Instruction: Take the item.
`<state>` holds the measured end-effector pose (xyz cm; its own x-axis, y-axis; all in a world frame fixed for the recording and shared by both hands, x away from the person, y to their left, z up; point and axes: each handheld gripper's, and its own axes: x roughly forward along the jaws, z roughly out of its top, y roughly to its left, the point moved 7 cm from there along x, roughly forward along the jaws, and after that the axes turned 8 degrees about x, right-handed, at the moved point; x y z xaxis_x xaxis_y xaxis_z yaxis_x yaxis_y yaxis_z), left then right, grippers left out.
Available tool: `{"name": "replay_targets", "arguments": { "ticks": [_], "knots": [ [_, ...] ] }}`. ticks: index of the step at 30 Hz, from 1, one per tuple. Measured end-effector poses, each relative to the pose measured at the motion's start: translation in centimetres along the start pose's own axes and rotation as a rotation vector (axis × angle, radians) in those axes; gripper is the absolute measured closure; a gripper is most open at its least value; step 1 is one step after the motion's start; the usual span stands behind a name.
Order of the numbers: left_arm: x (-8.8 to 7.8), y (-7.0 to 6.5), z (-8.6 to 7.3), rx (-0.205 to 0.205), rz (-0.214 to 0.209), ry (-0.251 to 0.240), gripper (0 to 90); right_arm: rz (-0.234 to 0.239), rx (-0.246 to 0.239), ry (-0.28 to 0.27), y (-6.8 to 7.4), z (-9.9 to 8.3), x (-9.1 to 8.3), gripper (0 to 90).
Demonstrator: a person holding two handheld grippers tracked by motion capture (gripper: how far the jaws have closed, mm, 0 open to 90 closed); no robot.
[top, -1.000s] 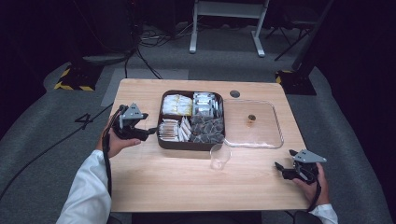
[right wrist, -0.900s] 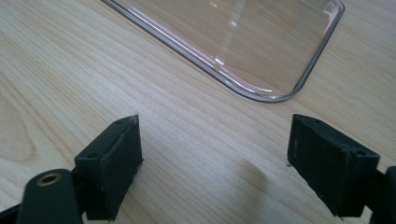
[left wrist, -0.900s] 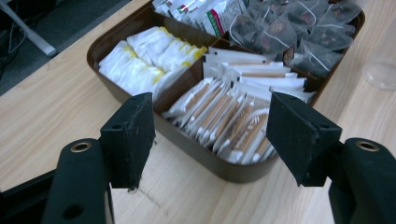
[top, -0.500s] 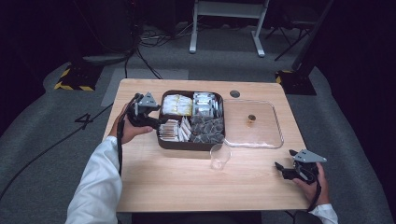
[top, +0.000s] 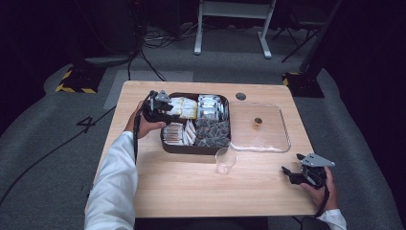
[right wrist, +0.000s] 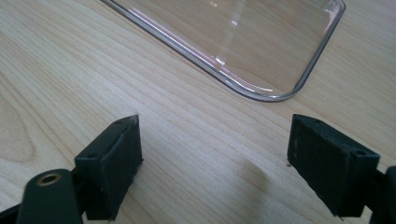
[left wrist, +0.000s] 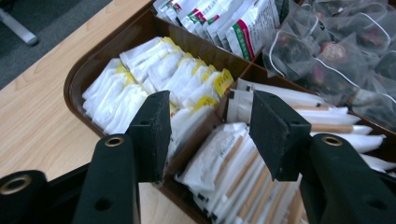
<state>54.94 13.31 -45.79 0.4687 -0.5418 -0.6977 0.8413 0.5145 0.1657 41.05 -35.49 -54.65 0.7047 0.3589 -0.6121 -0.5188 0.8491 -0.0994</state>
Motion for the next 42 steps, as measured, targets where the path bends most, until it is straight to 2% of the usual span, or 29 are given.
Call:
{"name": "replay_targets", "arguments": {
  "ticks": [3,6,9,10,14,21,23,29,32,35,37,42],
  "knots": [
    [0.7,0.2,0.0,-0.015,-0.011,0.010,51.8,-0.002,-0.004,-0.003,0.0,0.0,0.0,18.1],
    [1.3,0.5,-0.3,-0.007,-0.004,0.030,52.1,-0.002,-0.005,-0.003,0.0,0.0,0.0,18.1],
    [1.7,0.7,-0.8,-0.030,-0.014,0.043,52.0,-0.004,-0.007,-0.004,0.0,0.0,0.0,18.1],
    [1.8,0.9,-1.0,-0.030,-0.003,0.048,51.2,-0.004,-0.007,-0.004,0.0,0.0,0.0,18.1],
    [2.1,1.3,-1.4,-0.051,-0.008,0.054,51.5,-0.004,-0.007,-0.004,0.0,0.0,0.0,18.1],
    [2.8,1.9,-1.9,-0.072,0.023,0.072,57.0,-0.006,-0.009,-0.006,0.0,0.0,0.0,18.1],
    [3.1,2.1,-2.0,-0.090,0.025,0.072,58.5,-0.006,-0.010,-0.006,0.0,0.0,0.0,18.1],
    [3.4,2.3,-2.1,-0.090,0.034,0.087,60.3,-0.007,-0.012,-0.006,0.0,0.0,0.0,18.1],
    [3.6,2.4,-2.2,-0.100,0.031,0.088,69.4,-0.008,-0.010,-0.005,0.1,0.0,0.0,18.1],
    [3.8,2.5,-2.4,-0.103,0.033,0.098,73.2,-0.009,-0.012,-0.007,0.1,0.0,0.0,18.1],
    [4.0,2.5,-2.6,-0.103,0.040,0.107,80.6,-0.009,-0.012,-0.007,0.1,0.0,0.0,18.1],
    [4.2,2.5,-2.6,-0.080,0.055,0.118,87.2,-0.009,-0.013,-0.008,0.1,0.0,0.0,18.1]
  ]
}}
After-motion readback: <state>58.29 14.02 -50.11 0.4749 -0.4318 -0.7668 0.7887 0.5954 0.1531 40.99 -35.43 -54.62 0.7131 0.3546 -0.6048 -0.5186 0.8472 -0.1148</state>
